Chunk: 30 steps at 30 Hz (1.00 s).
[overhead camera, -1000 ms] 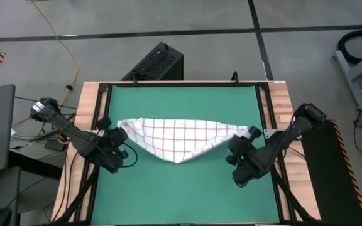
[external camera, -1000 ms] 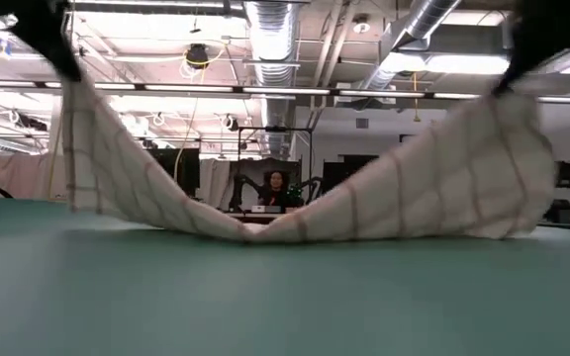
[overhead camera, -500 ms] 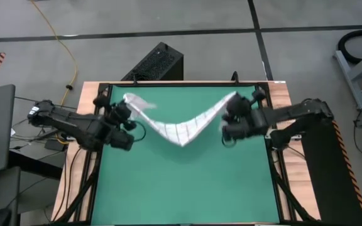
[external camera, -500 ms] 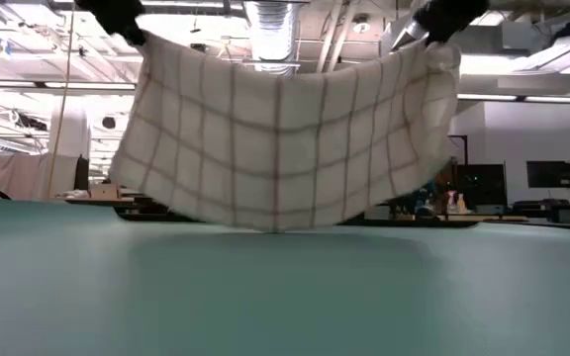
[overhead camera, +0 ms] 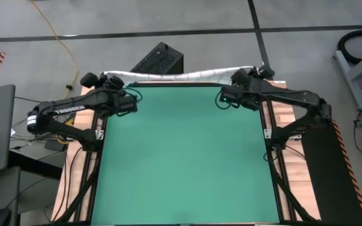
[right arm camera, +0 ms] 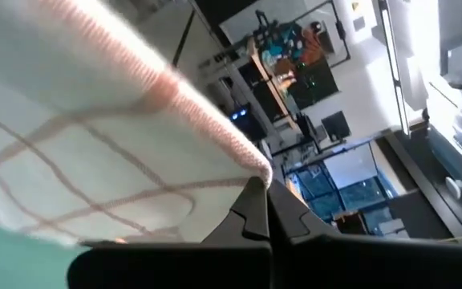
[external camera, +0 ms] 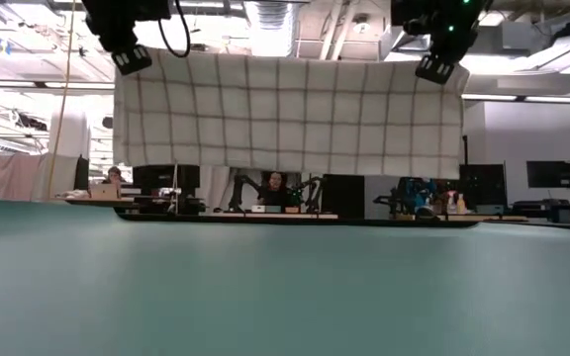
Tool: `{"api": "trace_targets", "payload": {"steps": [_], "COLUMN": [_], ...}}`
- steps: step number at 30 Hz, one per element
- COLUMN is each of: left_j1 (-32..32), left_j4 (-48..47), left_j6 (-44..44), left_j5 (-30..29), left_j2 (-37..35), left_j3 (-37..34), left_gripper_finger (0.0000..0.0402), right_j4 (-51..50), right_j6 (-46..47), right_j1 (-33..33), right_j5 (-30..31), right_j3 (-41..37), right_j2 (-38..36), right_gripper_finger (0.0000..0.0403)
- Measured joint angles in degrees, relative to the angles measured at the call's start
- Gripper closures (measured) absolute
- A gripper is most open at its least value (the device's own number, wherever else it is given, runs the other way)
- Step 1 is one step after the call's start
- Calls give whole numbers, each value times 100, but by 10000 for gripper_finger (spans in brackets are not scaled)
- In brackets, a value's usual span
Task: Roll towel
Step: Roll the white towel
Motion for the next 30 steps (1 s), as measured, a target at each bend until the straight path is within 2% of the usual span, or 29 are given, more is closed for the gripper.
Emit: {"api": "trace_targets", "payload": {"steps": [7, 12, 14, 16, 21, 27, 30], "left_j1": [147, -105, -255, -354, -32, 892, 1139], "left_j4": [801, 1179, 1322, 1686, 2987, 5688, 6856], "left_j6": [234, 60, 101, 709, 2188, 4599, 5498], "left_j5": [236, 974, 1085, 1220, 745, 1586, 1662], "left_j2": [4, 6, 39, 45, 55, 52, 49], "left_j3": [-995, -1942, -2244, -2222, -2216, -2216, -2214], "left_gripper_finger": [401, 401, 401, 401, 401, 401, 401], "right_j4": [347, 303, 310, 323, 542, 1165, 1209], "right_j6": [120, 884, 1065, 1148, 1194, 888, 887], "right_j1": [240, 675, 885, 988, 613, -65, -295], "right_j5": [-442, -776, -809, -701, -382, 207, 368], "right_j3": [-606, -1463, -1788, -1996, -2057, -2022, -1953], "right_j2": [20, 17, 19, 21, 18, 17, 18], "right_gripper_finger": [403, 403, 403, 403, 403, 403, 402]}}
